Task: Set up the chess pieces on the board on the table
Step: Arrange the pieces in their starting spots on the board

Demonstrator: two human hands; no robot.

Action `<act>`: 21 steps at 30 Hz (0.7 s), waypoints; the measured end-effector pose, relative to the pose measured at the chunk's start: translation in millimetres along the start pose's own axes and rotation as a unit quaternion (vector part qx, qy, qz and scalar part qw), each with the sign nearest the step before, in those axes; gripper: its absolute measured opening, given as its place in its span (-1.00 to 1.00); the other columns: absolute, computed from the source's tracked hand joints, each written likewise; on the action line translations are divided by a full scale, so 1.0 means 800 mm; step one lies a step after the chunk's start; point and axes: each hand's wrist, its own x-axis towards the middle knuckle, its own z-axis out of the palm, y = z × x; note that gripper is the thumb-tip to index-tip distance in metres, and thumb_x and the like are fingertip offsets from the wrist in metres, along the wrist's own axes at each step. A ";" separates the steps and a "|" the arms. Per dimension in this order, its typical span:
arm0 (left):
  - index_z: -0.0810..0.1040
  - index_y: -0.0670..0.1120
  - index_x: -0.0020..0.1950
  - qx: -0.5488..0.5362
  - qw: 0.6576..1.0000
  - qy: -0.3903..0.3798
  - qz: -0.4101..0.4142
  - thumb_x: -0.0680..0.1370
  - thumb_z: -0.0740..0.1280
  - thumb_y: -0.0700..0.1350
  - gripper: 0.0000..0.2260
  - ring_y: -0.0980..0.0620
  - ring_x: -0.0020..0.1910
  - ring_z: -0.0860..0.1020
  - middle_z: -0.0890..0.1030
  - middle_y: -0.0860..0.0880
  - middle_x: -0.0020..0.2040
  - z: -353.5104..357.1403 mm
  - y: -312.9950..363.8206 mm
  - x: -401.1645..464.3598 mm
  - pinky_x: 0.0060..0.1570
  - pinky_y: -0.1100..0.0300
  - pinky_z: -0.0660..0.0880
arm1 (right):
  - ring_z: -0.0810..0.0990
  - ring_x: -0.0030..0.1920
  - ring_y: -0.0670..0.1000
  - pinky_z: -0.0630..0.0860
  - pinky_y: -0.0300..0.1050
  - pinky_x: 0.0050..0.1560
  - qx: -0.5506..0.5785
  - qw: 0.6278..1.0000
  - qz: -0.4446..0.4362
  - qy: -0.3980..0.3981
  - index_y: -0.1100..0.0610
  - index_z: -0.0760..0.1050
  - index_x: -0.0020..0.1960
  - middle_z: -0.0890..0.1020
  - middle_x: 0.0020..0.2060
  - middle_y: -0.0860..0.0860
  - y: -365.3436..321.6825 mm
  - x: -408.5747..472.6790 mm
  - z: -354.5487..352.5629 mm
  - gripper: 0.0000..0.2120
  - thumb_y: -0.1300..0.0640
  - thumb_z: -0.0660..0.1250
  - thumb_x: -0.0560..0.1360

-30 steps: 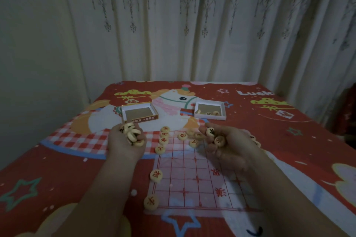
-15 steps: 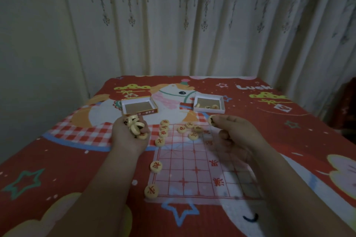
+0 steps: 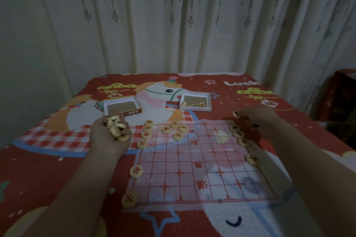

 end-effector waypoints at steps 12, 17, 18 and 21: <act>0.42 -0.07 -0.08 0.005 1.000 -0.014 -0.010 0.61 0.11 -0.12 -0.86 0.12 -0.50 0.41 0.45 0.01 -0.29 -0.007 -0.003 0.002 -0.56 0.34 0.26 | 0.50 -0.33 0.06 0.42 -0.15 -0.38 -0.108 0.994 0.002 0.000 0.25 0.51 -0.17 0.58 -0.24 0.13 0.011 0.006 0.020 -0.83 0.19 0.47 0.47; 0.44 -0.08 -0.08 0.014 1.000 -0.019 -0.004 0.61 0.11 -0.13 -0.86 0.11 -0.49 0.40 0.45 0.00 -0.31 -0.008 -0.002 0.003 -0.55 0.33 0.25 | 0.57 -0.28 0.07 0.59 -0.01 -0.16 -0.142 0.988 -0.061 0.022 0.29 0.60 -0.04 0.61 -0.27 0.10 0.009 -0.001 0.026 -0.86 0.20 0.42 0.52; 0.44 -0.08 -0.10 0.014 1.000 -0.020 -0.005 0.61 0.11 -0.13 -0.85 0.11 -0.50 0.40 0.45 0.01 -0.32 -0.008 -0.002 0.003 -0.56 0.32 0.25 | 0.59 -0.28 0.08 0.62 0.02 -0.16 -0.138 0.986 -0.086 0.031 0.28 0.61 -0.04 0.63 -0.27 0.10 0.008 -0.004 0.029 -0.88 0.21 0.40 0.52; 0.43 -0.08 -0.12 0.023 0.999 -0.028 -0.007 0.61 0.10 -0.12 -0.83 0.12 -0.50 0.39 0.44 0.02 -0.32 -0.009 -0.001 0.006 -0.57 0.31 0.25 | 0.60 -0.25 0.00 0.53 -0.15 -0.32 -0.156 0.970 -0.188 0.004 0.20 0.62 0.03 0.63 -0.22 0.01 -0.003 -0.030 0.053 -0.89 0.24 0.34 0.56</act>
